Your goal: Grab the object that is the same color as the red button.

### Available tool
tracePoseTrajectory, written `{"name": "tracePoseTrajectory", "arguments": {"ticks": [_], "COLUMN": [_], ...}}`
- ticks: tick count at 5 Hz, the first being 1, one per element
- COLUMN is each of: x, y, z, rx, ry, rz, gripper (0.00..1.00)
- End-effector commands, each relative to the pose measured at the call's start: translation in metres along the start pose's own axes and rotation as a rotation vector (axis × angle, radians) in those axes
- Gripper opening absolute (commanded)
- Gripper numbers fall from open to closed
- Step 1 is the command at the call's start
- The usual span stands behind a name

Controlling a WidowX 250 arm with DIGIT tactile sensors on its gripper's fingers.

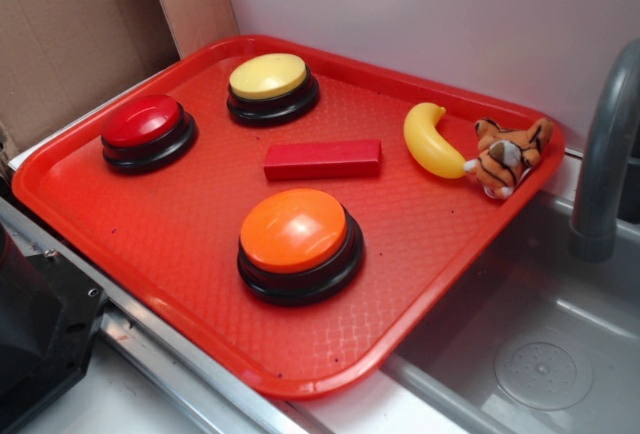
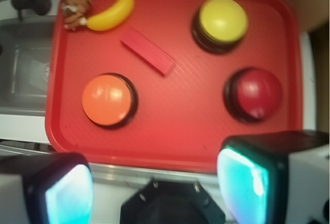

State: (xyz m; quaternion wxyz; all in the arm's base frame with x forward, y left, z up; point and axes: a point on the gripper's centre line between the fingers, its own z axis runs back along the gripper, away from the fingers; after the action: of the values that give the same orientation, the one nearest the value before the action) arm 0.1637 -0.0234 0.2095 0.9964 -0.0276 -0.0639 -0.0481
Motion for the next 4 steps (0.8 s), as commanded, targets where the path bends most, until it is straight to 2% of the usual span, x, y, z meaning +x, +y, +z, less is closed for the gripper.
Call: {"name": "tracePoseTrajectory", "arguments": {"ticks": [1, 2, 3, 4], "x": [0.064, 0.086, 0.107, 0.115], "y": [0.01, 0.01, 0.004, 0.001], "z": [-0.04, -0.068, -0.093, -0.123], "rx": [0.05, 0.1, 0.073, 0.095], "ry": [-0.058, -0.1, -0.134, -0.117], "rz": [-0.185, -0.196, -0.261, -0.304], "gripper": [1.0, 1.0, 1.0, 1.0]}}
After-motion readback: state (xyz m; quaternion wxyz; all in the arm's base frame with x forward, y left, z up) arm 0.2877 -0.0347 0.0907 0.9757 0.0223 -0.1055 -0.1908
